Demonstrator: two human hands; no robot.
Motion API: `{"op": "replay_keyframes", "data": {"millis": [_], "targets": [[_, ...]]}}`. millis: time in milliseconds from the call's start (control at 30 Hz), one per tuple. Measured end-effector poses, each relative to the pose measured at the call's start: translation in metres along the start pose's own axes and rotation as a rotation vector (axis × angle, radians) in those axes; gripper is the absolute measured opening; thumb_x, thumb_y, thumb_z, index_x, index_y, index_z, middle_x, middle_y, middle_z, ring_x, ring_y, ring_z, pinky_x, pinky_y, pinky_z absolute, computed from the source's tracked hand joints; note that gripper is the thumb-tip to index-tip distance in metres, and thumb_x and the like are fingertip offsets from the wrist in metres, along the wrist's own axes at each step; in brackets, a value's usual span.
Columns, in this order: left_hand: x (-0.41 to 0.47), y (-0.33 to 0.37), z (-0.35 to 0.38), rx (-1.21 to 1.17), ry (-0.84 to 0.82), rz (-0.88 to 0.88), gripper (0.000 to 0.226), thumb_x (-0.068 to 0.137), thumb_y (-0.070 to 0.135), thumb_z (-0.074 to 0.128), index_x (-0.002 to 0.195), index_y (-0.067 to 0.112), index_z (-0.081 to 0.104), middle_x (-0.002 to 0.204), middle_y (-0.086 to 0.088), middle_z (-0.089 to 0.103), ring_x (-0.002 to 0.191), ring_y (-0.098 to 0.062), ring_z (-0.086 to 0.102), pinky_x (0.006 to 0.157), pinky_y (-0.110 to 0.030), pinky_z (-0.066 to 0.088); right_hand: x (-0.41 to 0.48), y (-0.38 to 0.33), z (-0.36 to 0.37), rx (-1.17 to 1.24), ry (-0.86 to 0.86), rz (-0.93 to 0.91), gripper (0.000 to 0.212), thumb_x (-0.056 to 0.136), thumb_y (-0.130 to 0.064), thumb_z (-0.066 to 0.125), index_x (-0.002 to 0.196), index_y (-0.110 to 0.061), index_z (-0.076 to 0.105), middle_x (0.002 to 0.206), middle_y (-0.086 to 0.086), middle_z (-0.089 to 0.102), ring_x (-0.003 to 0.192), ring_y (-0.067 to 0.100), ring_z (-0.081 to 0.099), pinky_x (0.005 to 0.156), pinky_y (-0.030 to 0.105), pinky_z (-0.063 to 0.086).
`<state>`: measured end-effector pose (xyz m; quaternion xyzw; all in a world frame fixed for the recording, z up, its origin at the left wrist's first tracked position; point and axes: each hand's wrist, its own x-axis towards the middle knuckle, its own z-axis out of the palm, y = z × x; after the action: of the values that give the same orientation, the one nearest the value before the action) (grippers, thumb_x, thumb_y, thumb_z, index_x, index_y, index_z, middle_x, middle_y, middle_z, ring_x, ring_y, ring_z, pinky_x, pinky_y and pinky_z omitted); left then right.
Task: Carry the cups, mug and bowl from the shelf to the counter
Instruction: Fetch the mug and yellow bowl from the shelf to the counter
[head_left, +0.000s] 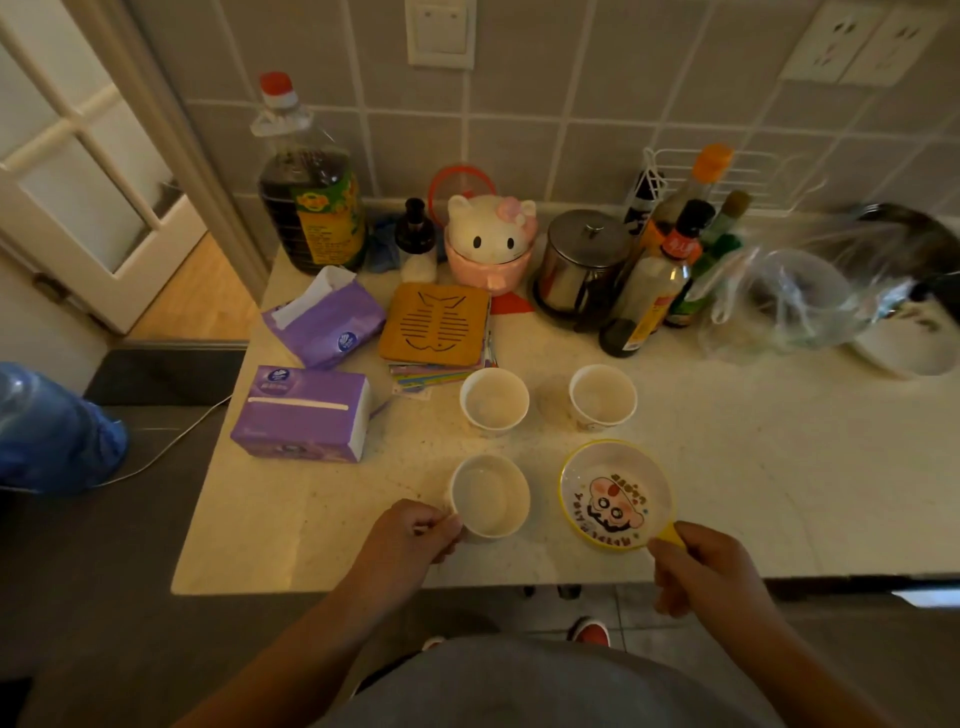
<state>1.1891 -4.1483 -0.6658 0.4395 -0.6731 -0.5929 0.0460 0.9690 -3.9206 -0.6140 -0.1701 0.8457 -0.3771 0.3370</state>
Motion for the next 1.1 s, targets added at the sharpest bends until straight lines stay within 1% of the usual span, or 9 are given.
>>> {"op": "replay_keyframes", "data": {"millis": [133,233,300,400,533,667,833,967,1100], "targets": [[0.003,-0.002,0.004,0.153,0.030,-0.015,0.019,0.087,0.041,0.064,0.078,0.027,0.074,0.084,0.006,0.070,0.080,-0.010,0.067,0.078,-0.031,0.056,-0.001,0.002,-0.002,-0.009,-0.005,-0.004,0.021,0.089,-0.017,0.061,0.071,-0.010,0.067,0.061,0.010,0.070,0.049,0.026,0.069,0.046,0.028,0.056],[0.002,0.000,0.008,0.272,0.077,0.044,0.016,0.089,0.041,0.062,0.084,0.029,0.070,0.088,0.009,0.065,0.081,-0.005,0.061,0.068,-0.018,0.044,-0.001,0.004,-0.006,0.005,0.001,0.008,0.020,0.089,-0.017,0.061,0.071,-0.009,0.067,0.062,0.009,0.070,0.049,0.026,0.069,0.046,0.026,0.055],[0.002,0.002,0.011,0.294,0.083,0.072,0.015,0.090,0.039,0.062,0.086,0.028,0.070,0.087,0.010,0.064,0.081,-0.004,0.059,0.065,-0.015,0.039,0.000,0.005,-0.008,0.005,0.002,0.012,0.020,0.089,-0.017,0.061,0.072,-0.007,0.067,0.062,0.010,0.070,0.049,0.026,0.069,0.047,0.027,0.056],[0.002,0.003,0.014,0.314,0.039,0.061,0.014,0.091,0.039,0.061,0.087,0.028,0.069,0.087,0.011,0.064,0.081,-0.003,0.059,0.065,-0.015,0.039,0.001,0.009,-0.010,0.017,0.001,0.019,0.020,0.089,-0.017,0.061,0.073,-0.006,0.066,0.063,0.011,0.070,0.050,0.026,0.069,0.048,0.028,0.057],[0.002,0.002,0.019,0.350,-0.014,0.069,0.016,0.091,0.039,0.059,0.085,0.028,0.068,0.084,0.009,0.063,0.077,-0.004,0.059,0.064,-0.015,0.038,0.005,0.015,-0.010,0.020,0.009,0.033,0.019,0.090,-0.018,0.061,0.074,-0.010,0.067,0.064,0.010,0.070,0.050,0.025,0.069,0.048,0.026,0.056],[0.002,0.003,0.021,0.383,-0.010,0.081,0.018,0.091,0.041,0.059,0.080,0.029,0.067,0.080,0.008,0.063,0.074,-0.006,0.059,0.062,-0.016,0.038,0.011,0.022,-0.009,0.021,0.016,0.043,0.020,0.089,-0.021,0.061,0.072,-0.014,0.067,0.064,0.007,0.070,0.050,0.024,0.070,0.048,0.026,0.056],[-0.001,0.003,0.025,0.419,0.065,0.139,0.011,0.089,0.042,0.062,0.081,0.034,0.063,0.081,0.013,0.062,0.074,-0.002,0.059,0.062,-0.014,0.039,0.016,0.030,-0.009,0.034,0.011,0.050,0.020,0.089,-0.022,0.061,0.072,-0.014,0.067,0.064,0.005,0.071,0.050,0.025,0.070,0.047,0.029,0.057],[-0.006,0.001,0.026,0.369,0.103,0.055,0.015,0.086,0.051,0.061,0.084,0.036,0.060,0.082,0.015,0.064,0.075,0.000,0.061,0.061,-0.014,0.042,0.020,0.030,-0.007,0.072,0.002,0.063,0.021,0.089,-0.023,0.060,0.072,-0.012,0.067,0.064,0.005,0.071,0.051,0.026,0.070,0.051,0.033,0.058],[-0.018,-0.002,0.025,0.284,0.191,0.034,0.017,0.085,0.052,0.060,0.079,0.036,0.060,0.076,0.012,0.065,0.071,0.001,0.062,0.059,-0.017,0.043,0.022,0.028,-0.005,0.089,-0.052,0.057,0.024,0.090,-0.024,0.060,0.069,-0.015,0.068,0.060,0.002,0.071,0.051,0.024,0.070,0.050,0.030,0.058]]}}
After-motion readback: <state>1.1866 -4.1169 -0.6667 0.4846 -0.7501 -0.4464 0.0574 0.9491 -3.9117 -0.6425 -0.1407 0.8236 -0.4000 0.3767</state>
